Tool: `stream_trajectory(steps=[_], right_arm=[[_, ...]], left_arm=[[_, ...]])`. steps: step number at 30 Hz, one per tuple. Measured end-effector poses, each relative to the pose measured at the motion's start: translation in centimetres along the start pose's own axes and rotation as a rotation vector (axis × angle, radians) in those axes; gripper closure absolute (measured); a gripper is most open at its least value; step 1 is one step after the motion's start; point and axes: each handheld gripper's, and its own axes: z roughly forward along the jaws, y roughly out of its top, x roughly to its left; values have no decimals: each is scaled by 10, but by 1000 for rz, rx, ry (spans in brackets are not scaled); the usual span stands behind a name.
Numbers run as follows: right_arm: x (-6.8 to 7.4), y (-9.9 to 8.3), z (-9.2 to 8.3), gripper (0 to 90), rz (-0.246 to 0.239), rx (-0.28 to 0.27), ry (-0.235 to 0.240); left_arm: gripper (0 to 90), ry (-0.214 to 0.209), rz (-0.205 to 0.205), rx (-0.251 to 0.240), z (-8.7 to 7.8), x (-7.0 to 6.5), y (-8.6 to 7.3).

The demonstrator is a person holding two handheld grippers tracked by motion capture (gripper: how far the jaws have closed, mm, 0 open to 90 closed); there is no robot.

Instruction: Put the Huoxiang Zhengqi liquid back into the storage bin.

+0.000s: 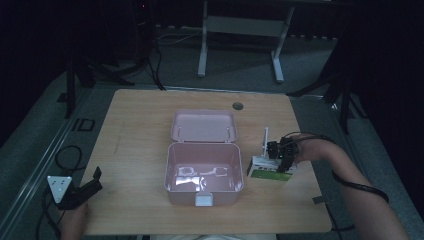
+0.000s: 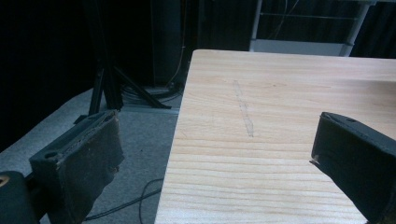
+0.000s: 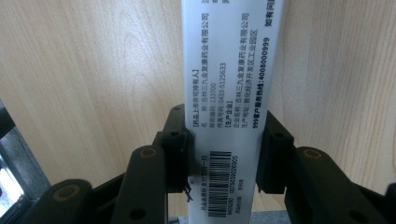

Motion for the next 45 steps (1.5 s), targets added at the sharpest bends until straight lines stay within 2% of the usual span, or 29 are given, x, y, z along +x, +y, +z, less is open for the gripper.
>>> stream_trajectory(steps=[9, 14, 24, 26, 28, 32, 39, 45], right_arm=[[6, -3, -10, 620, 11, 27, 11], [11, -5, -21, 620, 6, 4, 17], [29, -4, -35, 620, -2, 25, 23], [33, -4, -38, 619, 1, 30, 21], [34, -6, -39, 620, 16, 27, 38], [41, -7, -45, 620, 7, 26, 18], [48, -13, -65, 620, 7, 10, 19], [56, -14, -86, 620, 6, 23, 2]], left_arm=[[22, 3, -2, 1, 0, 0, 0], [21, 5, -3, 1, 0, 0, 0], [22, 6, -7, 1, 0, 0, 0], [22, 6, -7, 1, 0, 0, 0], [22, 6, -7, 1, 0, 0, 0], [22, 9, -9, 3, 0, 0, 0], [21, 10, -8, 5, 1, 0, 0], [21, 9, -10, 3, 1, 0, 0]])
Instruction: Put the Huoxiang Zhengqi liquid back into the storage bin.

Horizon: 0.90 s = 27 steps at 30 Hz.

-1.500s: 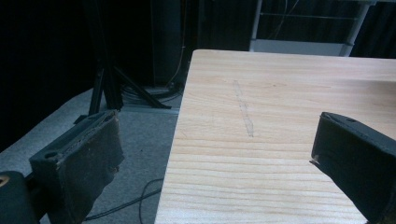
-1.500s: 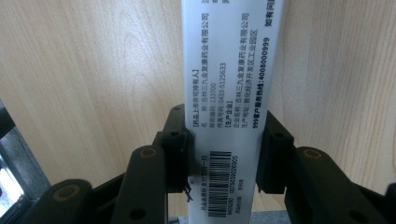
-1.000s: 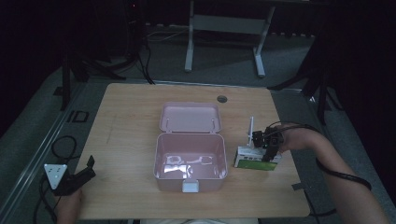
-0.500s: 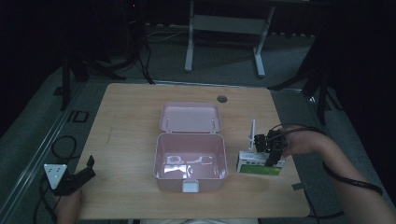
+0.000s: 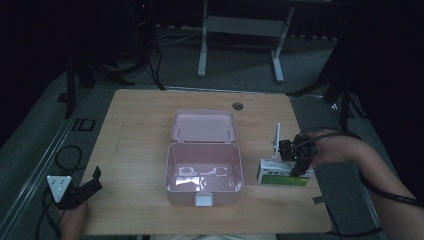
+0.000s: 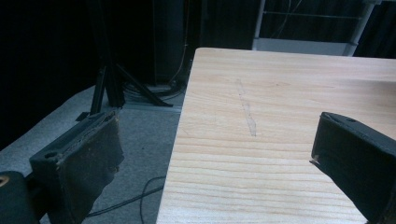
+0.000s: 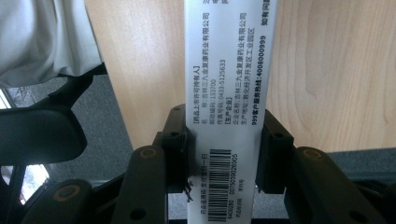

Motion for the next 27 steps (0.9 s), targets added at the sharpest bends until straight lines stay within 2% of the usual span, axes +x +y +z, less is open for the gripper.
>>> stream_trajectory(steps=[9, 11, 22, 27], right_arm=[[8, 0, -29, 620, 14, -29, -14], [11, 1, -34, 620, 0, -32, -21], [19, 3, -67, 620, -3, -62, -50], [20, 10, -72, 620, 2, -62, -72]], left_arm=[[21, 1, 1, -4, 0, 0, 0], [21, 2, -1, -4, 0, 0, 0], [21, 4, -3, -3, -1, 0, 0], [21, 6, 2, -7, -1, 0, 0]])
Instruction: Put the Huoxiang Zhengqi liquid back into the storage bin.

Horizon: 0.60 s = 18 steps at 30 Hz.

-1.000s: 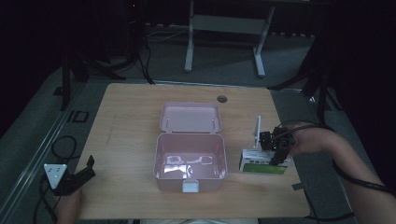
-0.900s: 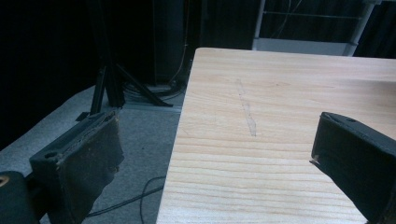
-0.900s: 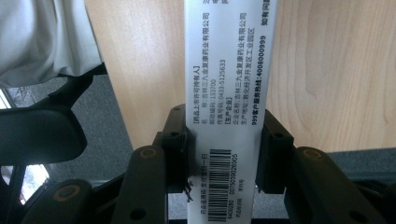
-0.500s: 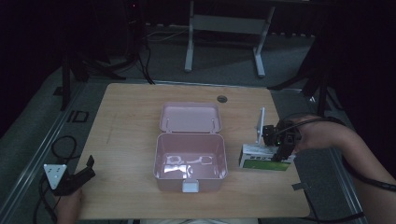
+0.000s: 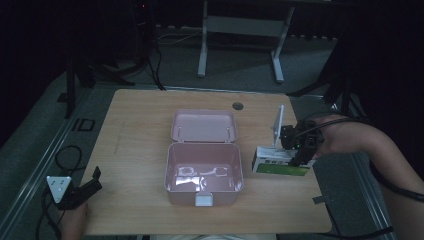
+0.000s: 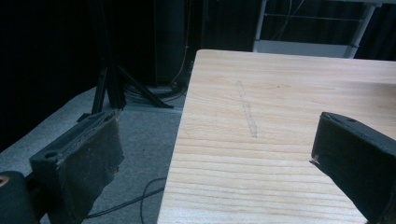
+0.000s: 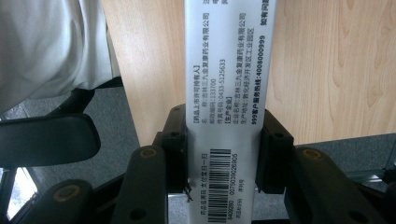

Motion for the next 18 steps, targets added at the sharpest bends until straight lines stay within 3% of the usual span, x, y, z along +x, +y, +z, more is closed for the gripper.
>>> stream_trajectory(steps=[18], right_arm=[[0, 40, -7, 620, -65, -57, 15]], left_arm=[[22, -3, 3, -2, 0, 0, 0]])
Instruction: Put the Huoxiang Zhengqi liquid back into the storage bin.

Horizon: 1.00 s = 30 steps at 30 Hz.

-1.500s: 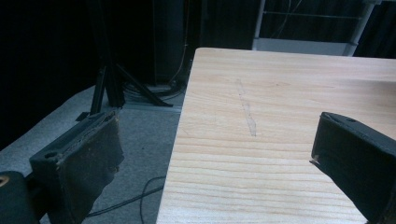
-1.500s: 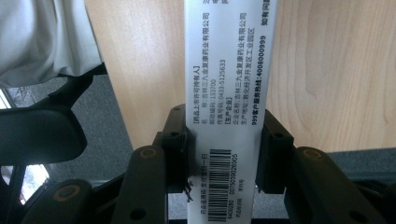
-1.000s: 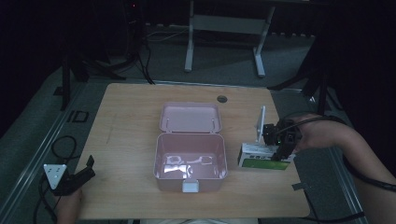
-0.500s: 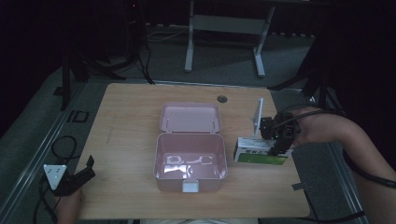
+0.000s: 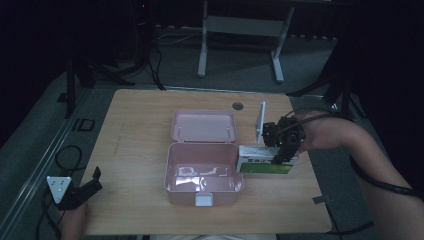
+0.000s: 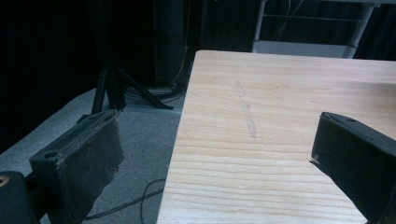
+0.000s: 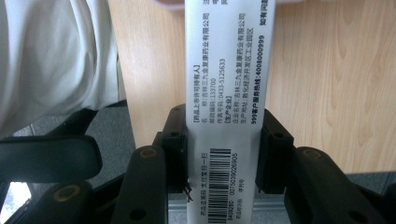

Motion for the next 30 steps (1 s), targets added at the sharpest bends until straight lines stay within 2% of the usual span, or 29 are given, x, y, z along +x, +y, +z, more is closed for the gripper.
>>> stream_trajectory(steps=[11, 30], right_arm=[[-1, 34, 0, 620, -52, -16, 8], [-5, 91, 15, 620, -101, 20, 38]], left_arm=[[21, 1, 0, -4, 0, 0, 0], [22, -7, 7, -2, 0, 0, 0]])
